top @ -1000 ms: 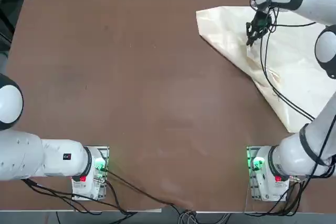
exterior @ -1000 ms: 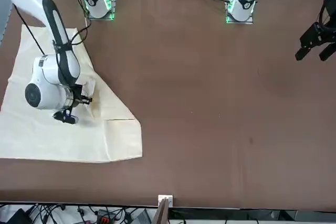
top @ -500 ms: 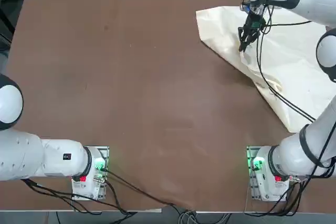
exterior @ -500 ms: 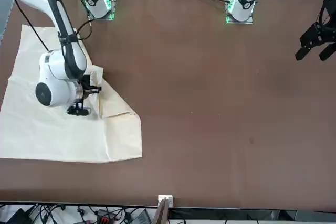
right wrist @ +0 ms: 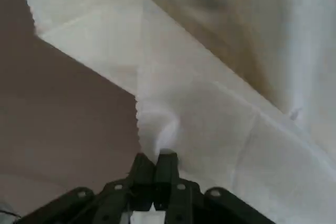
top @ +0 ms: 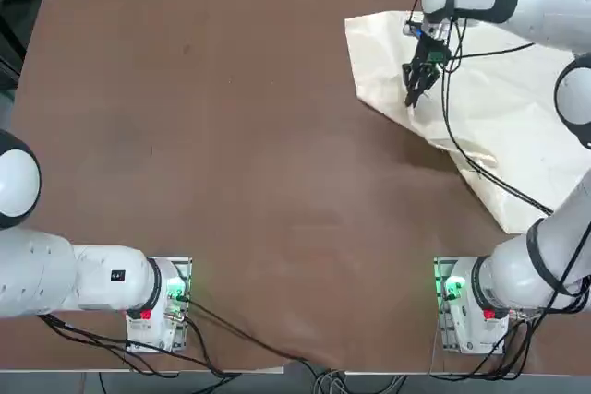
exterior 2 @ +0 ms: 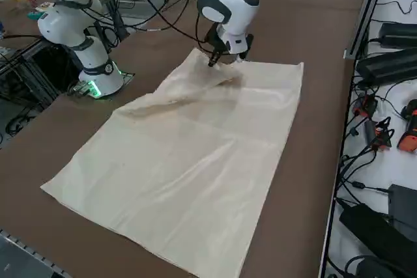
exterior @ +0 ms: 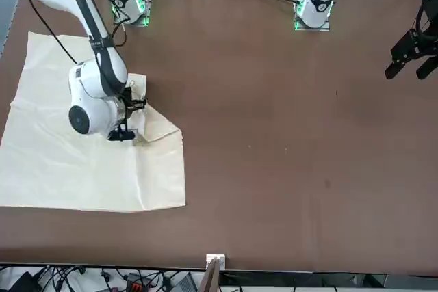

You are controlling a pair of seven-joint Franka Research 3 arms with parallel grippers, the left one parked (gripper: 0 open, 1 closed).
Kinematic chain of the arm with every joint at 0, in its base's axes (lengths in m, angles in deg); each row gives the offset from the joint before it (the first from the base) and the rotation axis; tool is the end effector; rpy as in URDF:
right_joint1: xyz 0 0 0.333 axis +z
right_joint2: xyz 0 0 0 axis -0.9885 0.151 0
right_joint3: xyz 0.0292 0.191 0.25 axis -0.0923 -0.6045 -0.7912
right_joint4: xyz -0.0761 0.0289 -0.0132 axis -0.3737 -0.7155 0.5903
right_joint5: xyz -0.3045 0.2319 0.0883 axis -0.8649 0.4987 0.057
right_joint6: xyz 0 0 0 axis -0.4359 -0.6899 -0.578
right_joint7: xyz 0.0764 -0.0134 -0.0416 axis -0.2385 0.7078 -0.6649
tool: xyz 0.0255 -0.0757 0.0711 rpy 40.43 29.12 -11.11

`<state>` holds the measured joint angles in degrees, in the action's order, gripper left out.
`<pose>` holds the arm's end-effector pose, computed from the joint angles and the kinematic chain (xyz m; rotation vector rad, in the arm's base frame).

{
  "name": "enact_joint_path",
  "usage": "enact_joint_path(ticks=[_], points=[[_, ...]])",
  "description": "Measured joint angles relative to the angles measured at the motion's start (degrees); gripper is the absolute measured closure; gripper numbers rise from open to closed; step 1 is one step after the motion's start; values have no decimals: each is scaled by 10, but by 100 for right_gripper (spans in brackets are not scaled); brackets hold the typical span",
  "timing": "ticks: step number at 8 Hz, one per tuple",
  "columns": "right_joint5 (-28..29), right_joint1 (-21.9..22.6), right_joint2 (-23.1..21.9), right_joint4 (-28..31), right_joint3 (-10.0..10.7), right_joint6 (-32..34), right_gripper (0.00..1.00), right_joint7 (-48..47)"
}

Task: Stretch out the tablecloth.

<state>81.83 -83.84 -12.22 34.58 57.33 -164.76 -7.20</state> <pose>0.5496 0.1562 0.2497 -2.8426 -0.1016 0.7635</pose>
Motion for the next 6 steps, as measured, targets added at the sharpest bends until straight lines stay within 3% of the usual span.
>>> enact_joint_path(ticks=[3, 6], points=[[16, 8, -1, 17, -32, 0, 98, -1], [33, 30, -1, 39, -34, 0, 97, -1]])
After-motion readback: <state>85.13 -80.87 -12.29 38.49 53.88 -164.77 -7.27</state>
